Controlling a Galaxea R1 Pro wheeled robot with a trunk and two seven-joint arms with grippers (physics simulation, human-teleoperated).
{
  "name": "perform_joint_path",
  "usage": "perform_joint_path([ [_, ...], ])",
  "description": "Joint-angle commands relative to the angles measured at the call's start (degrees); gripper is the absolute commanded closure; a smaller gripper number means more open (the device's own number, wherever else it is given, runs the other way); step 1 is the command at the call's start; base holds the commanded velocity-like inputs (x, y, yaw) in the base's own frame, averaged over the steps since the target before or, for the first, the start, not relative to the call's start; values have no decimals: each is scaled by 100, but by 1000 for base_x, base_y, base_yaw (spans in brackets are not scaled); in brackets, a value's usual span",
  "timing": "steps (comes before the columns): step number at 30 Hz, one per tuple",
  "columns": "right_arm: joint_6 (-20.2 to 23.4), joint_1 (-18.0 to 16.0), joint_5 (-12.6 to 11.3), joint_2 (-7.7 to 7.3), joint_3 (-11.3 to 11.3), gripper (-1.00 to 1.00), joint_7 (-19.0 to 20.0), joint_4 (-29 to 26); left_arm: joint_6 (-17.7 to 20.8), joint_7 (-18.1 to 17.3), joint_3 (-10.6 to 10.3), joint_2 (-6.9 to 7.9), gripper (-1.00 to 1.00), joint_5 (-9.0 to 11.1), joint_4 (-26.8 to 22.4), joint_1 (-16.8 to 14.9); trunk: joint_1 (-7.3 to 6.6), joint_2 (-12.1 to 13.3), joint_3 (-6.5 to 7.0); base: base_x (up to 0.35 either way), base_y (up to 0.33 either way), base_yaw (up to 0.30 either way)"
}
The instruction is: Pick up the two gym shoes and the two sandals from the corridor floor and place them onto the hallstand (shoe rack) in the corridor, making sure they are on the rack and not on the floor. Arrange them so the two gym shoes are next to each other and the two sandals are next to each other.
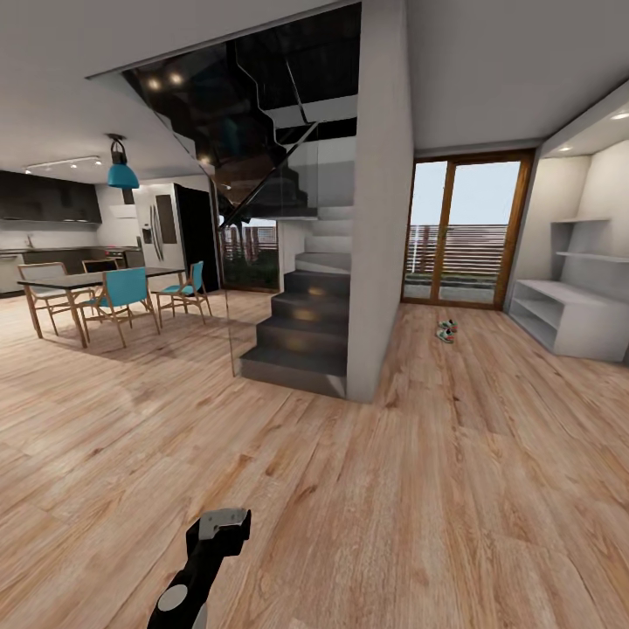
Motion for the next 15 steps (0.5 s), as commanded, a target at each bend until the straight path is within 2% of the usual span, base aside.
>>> perform_joint_path([
  [1, 7, -2, 2, 1, -5, -100, 2, -4, -13, 18, -2, -1, -100, 11, 1, -3, -1, -3, -6, 0, 0, 0],
  [4, 7, -2, 2, 1, -5, -100, 2, -4, -13, 18, -2, -2, -100, 11, 1, -3, -1, -3, -7, 0, 0, 57],
  [9, 7, -2, 0, 1, -5, -100, 1, -4, -13, 16, -2, -2, -100, 11, 1, -3, -1, -3, -16, 0, 0, 178],
  [15, 7, -2, -2, 1, -5, -100, -1, -4, -13, 18, -2, -2, -100, 11, 1, -3, -1, -3, -19, 18, 0, 38],
])
